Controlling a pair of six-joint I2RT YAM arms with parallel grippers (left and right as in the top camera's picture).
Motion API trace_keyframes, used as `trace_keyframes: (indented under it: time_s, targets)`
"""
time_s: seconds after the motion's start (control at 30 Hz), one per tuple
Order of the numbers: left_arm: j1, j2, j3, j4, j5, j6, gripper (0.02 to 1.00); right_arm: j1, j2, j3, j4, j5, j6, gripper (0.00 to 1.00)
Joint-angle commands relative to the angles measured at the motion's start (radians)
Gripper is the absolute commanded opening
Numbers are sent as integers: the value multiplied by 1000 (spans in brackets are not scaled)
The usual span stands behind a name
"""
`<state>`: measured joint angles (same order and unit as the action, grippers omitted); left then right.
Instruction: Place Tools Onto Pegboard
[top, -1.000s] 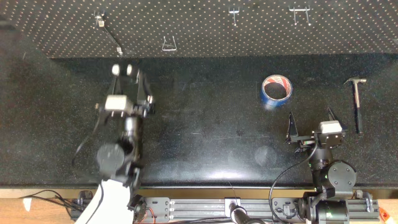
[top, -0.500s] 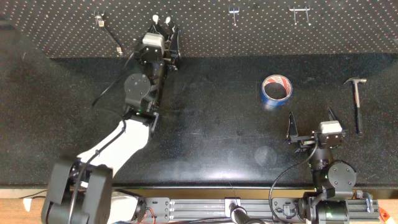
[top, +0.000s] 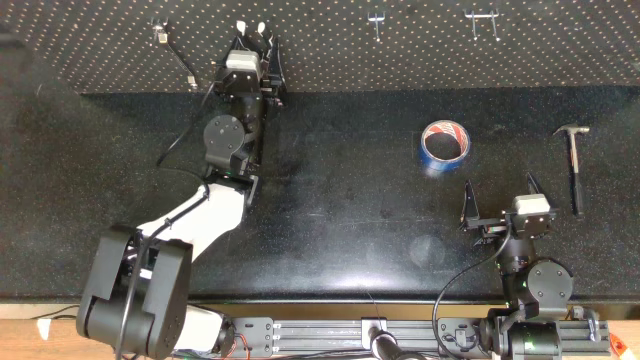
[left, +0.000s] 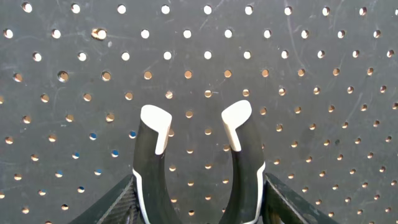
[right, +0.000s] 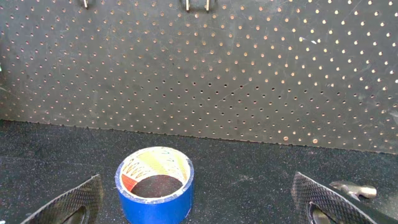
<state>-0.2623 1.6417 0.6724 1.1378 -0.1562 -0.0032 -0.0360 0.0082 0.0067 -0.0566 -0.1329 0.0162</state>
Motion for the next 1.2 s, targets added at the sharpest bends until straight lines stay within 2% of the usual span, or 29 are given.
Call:
trace_keyframes:
  time_s: [0.03,0.5,0.53,0.6,0.67,0.77,1.1,1.2]
  targets:
    - [9,48,40,57,-32,20,27,5,-7,-3,-6,-13,-11,980]
    - [27,119,54,29,-13,19,29,5,-7,-3,-6,-13,-11,980]
    - [27,119,54,26,-13,20,294,5,-7,-3,-6,-13,-11,980]
    - [27,119,54,18,-13,19,588,5,-7,-3,-6,-13,-11,980]
    - [27,119,54,18,-13,19,982,5,-7,-3,-6,-13,-11,980]
    - [26,108,54,6,-11,19,996,5,-7,-3,-6,-13,-11,980]
    - [27,-219,41,-584,82,-26,996,5,-7,-3,-6,-13,-11,982]
    - [34,-375,-33,-678,84,-26,996,5,-7,-3,-6,-13,-11,980]
